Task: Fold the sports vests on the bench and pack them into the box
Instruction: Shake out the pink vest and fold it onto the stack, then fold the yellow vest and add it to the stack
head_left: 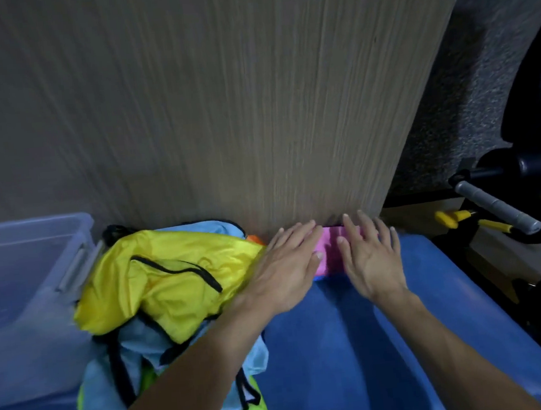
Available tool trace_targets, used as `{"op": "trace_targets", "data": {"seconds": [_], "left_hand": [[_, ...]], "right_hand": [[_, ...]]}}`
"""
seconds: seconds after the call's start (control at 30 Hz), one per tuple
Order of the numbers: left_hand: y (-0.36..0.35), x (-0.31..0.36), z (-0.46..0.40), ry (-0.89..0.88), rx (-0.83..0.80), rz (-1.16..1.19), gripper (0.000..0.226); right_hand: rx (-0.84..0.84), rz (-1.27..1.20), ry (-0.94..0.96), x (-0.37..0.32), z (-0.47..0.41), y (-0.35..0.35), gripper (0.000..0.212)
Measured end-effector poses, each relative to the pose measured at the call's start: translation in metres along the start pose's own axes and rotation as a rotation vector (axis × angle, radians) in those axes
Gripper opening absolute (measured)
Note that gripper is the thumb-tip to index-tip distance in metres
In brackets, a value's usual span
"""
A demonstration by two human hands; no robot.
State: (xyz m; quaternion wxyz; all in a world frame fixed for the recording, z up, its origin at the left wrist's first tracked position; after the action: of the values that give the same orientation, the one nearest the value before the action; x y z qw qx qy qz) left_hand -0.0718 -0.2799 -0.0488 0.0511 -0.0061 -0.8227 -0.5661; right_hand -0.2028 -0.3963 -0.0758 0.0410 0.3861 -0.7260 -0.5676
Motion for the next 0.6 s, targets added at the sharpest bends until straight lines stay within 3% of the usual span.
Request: {"op": "trace_targets", "data": {"seconds": [0.1, 0.17, 0.23, 0.33, 0.4, 0.47, 0.6], "left_hand": [[0.057, -0.019, 0.044, 0.09, 0.165, -0.048, 0.052], [0.084, -0.045, 0.077, 0.198, 0.216, -0.125, 0.053], [0.092, -0.071, 0.109, 0.304, 0.119, -0.203, 0.06], [0.077, -0.092, 0.148, 0.355, -0.12, -0.268, 0.064], [0.073, -0.093, 0.159, 0.312, -0.056, -0.259, 0.044], [0.079, -0.092, 0.164, 0.294, 0.091, -0.258, 0.024], [0.094, -0.083, 0.168, 0.287, 0.258, -0.05, 0.014]], "right_hand": [[-0.033, -0.2, 0.151, -0.054, 0.029, 0.004, 0.06], [-0.166, -0.297, 0.239, -0.088, 0.049, -0.005, 0.054], [-0.311, -0.31, 0.325, -0.12, 0.068, -0.019, 0.054], [-0.458, -0.42, 0.325, -0.156, 0.089, -0.036, 0.072], [-0.463, -0.564, 0.247, -0.172, 0.097, -0.036, 0.074], [-0.404, -0.681, 0.203, -0.183, 0.103, -0.032, 0.062], [-0.349, -0.918, 0.118, -0.196, 0.109, -0.02, 0.028]]}}
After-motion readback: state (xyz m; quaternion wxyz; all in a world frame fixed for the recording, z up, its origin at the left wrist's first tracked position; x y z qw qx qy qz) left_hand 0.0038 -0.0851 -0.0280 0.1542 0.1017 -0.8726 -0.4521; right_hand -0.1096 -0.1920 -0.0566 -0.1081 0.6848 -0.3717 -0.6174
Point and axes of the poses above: each hand's wrist, its own z-axis away from the middle knuckle, its own y-axis out of the back of the hand, x = y × z, the point moved 5 cm from there along -z, towards the middle knuckle, and after that the axes turned 11 degrees about -z, right-handed, at the moved point
